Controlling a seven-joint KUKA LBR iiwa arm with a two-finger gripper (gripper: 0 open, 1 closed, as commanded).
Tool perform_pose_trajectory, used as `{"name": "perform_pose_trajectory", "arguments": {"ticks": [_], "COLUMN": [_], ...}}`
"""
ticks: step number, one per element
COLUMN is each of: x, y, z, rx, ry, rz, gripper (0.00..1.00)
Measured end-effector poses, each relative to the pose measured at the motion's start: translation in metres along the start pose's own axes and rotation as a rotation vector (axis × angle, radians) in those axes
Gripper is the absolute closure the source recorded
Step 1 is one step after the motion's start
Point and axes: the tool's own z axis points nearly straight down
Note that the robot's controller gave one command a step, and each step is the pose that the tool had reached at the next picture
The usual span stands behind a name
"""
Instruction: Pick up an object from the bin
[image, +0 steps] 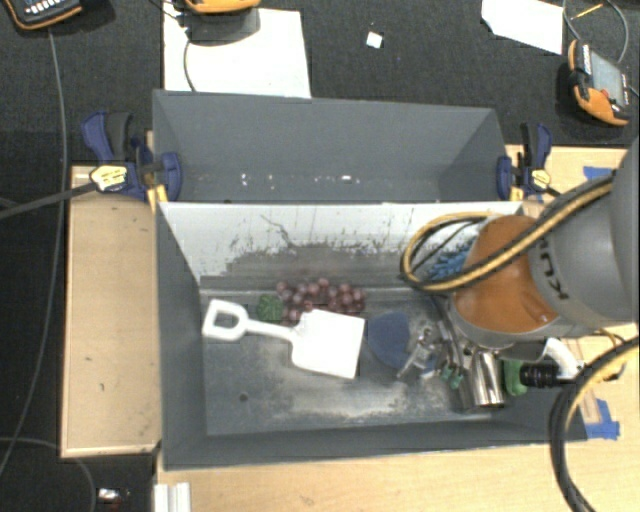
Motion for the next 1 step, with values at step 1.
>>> {"name": "perform_pose_trajectory", "arguments": {"ticks": [1], "x": [-0.0002], "y": [-0.0002], "z": [0.0000], "rx": [0.000], "ry": [0.000], "rz": [-0.001], "gripper": [1.00]}}
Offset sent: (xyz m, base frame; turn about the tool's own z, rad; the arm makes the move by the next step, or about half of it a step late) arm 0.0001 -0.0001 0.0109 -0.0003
